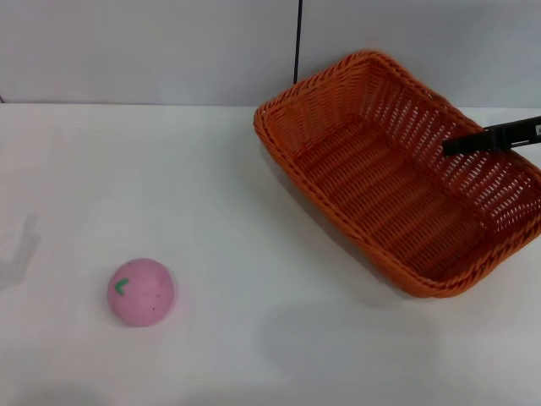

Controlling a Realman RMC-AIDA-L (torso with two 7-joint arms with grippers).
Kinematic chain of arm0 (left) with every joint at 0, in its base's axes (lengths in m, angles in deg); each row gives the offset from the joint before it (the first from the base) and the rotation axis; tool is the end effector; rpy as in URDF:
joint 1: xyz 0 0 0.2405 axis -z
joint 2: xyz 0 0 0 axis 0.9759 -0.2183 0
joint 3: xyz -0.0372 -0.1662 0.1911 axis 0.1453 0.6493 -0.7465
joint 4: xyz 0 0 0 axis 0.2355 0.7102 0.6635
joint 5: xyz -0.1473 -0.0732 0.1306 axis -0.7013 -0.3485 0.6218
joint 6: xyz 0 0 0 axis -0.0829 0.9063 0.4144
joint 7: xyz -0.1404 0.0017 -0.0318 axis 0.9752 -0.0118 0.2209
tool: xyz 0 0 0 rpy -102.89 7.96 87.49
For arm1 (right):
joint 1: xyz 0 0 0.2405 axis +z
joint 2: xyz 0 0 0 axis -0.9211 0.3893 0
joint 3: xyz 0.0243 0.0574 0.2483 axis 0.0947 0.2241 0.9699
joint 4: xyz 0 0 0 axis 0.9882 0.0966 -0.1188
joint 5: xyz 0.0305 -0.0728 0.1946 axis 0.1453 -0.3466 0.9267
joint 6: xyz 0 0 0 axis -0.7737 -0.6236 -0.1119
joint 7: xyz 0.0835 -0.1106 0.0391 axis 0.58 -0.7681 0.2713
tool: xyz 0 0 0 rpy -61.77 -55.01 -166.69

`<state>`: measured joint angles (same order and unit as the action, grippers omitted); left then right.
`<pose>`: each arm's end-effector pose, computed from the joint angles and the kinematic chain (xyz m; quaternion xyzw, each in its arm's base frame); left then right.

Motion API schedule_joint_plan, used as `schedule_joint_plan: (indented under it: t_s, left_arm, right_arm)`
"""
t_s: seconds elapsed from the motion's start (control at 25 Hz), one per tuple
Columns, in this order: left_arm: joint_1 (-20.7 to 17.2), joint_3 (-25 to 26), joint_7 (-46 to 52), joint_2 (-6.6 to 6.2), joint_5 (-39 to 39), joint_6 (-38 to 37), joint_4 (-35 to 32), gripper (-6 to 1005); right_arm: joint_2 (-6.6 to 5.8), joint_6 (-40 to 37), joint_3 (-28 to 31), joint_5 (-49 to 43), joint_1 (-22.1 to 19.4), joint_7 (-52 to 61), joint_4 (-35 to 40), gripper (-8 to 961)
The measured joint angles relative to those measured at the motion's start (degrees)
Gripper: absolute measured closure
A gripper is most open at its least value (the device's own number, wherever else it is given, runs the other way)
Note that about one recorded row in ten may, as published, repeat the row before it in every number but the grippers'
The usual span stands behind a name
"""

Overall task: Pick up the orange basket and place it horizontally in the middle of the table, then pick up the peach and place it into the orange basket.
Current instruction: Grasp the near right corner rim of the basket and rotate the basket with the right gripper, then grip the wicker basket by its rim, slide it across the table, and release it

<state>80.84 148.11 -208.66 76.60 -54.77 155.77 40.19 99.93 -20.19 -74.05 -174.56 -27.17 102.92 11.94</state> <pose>-0.3760 0.1727 0.0317 -0.6169 -0.2527 -0.4243 0.6128 0.2692 0.4067 0.0446 -0.8531 0.4671 0.0404 0.2289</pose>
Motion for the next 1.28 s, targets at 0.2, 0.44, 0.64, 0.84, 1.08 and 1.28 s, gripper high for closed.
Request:
schedule_joint_plan:
  t_s: [0.2, 0.44, 0.64, 0.84, 1.08, 1.28]
  left_arm:
    - [0.0, 0.0, 0.0, -0.05, 0.0, 0.0, 0.0, 172]
    - [0.0, 0.0, 0.0, -0.03, 0.0, 0.0, 0.1, 173]
    - [-0.1, 0.0, 0.0, -0.01, 0.0, 0.0, -0.3, 173]
    - [-0.6, 0.1, -0.2, -0.07, 0.0, 0.5, -0.3, 173]
    - [-0.7, 0.2, -0.4, -0.12, 0.0, 0.7, -1.1, 173]
    - [-0.9, 0.2, -0.4, -0.10, 0.0, 0.7, -1.2, 173]
  right_arm:
    - [0.19, 0.1, 0.0, 0.1, -0.6, -0.3, 0.5, 403]
    - [0.38, 0.1, 0.4, 0.1, -0.8, -1.8, 1.1, 636]
    - [0.51, -1.5, 0.0, 0.1, -1.1, -3.9, 3.2, 788]
    - [0.67, -9.2, -0.3, 0.0, -1.4, -9.4, 9.0, 795]
    - [0.72, -16.9, -1.1, 0.0, -1.2, -19.5, 14.6, 794]
    - [0.68, -19.8, -2.8, -0.2, -1.0, -28.7, 17.1, 776]
